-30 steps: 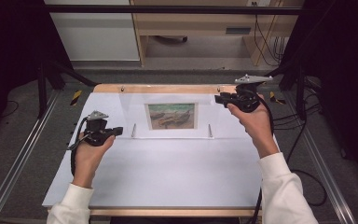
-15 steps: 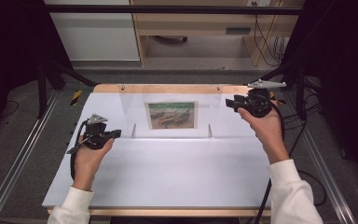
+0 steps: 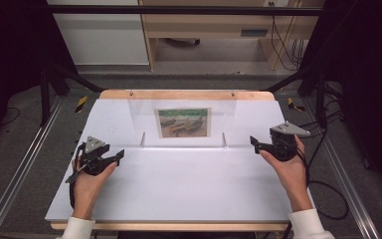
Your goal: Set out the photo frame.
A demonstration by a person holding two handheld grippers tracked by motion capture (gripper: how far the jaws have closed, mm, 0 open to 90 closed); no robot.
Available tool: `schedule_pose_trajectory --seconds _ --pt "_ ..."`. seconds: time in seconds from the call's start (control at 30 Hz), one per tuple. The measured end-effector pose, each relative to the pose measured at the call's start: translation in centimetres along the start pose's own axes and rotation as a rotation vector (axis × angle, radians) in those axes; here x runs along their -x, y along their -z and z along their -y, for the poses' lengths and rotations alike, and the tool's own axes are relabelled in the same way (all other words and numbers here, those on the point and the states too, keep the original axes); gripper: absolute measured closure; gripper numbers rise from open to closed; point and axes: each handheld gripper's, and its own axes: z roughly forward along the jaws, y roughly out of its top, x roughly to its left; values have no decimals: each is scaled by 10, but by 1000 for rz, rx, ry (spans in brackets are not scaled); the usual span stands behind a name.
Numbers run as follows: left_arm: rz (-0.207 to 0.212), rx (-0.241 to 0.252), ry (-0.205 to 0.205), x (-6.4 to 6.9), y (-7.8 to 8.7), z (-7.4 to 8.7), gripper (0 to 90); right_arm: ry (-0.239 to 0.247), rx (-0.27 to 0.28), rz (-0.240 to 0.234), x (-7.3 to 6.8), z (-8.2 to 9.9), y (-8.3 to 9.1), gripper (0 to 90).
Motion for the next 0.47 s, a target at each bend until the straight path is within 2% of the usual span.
schedule_pose_trajectory --seconds 0.07,0.17,0.23,0.3,0.4,0.47 --pt "-22 21 -17 0 0 7 221 -7 -9 21 -1 13 0 165" --pt "-50 68 -17 0 1 18 114 -29 -4 50 -3 25 3 149" --pt "-83 113 -82 2 4 27 93 -21 2 83 -5 35 4 131" --pt "-103 138 -125 5 7 32 79 -27 -5 110 -8 46 4 132" --pt "-89 164 -138 6 13 32 77 -44 16 125 -11 61 5 133" --pt "-58 198 -113 6 15 35 71 -64 58 144 -11 70 8 134"
